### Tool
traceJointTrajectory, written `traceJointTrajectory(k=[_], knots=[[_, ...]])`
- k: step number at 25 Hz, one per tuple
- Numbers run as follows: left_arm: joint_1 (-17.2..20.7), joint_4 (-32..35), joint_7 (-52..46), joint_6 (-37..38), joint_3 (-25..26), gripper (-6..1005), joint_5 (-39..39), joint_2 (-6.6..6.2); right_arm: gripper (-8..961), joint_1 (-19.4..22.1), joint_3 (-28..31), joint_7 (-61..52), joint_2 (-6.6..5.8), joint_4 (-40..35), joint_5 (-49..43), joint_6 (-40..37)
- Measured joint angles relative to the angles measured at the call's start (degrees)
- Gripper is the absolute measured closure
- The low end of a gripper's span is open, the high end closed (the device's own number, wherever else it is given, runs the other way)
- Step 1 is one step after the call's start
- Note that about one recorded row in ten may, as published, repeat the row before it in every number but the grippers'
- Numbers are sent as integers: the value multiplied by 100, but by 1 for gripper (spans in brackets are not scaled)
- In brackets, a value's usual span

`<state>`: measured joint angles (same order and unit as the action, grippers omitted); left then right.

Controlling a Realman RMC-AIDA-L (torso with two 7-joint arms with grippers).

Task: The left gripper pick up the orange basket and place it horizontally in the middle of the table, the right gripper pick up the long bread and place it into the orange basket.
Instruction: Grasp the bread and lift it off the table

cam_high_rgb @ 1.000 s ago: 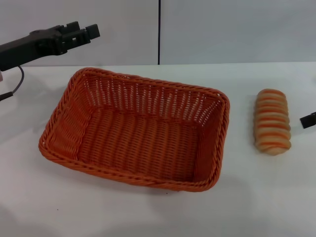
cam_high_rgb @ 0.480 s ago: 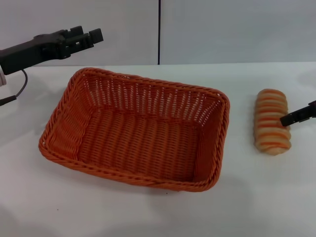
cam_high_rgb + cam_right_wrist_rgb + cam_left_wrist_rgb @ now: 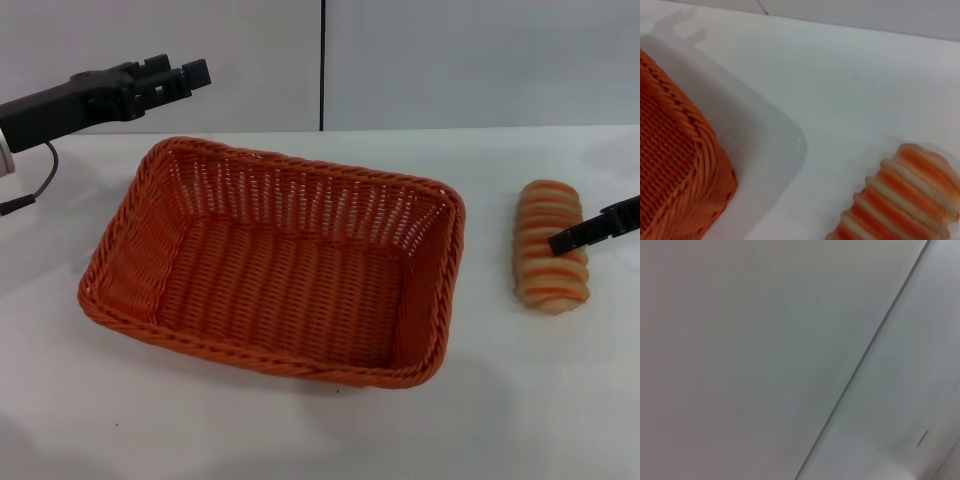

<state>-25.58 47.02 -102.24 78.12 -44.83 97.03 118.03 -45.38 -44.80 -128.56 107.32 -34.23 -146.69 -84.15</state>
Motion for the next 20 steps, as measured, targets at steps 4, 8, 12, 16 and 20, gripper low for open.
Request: traceJointTrajectory(k=[4,8,12,16,20], knots=[[0,0,-8,-13,0,217,0,0,371,-104,-162,0,17,153,0,182],[-23,-7,-15,-66,0,217,0,0,373,-137,-223,-3,30,165,0,231],[-31,-9,-19,-106,0,217,1,-3,374,-185,-260,-5,44,184,0,283],[-60,-9,-24,-130,0,217,13,-6,376,-266,-322,0,46,312,0,310],[-76,-9,-24,-133,0,217,16,-8,377,-288,-410,3,46,360,0,333]])
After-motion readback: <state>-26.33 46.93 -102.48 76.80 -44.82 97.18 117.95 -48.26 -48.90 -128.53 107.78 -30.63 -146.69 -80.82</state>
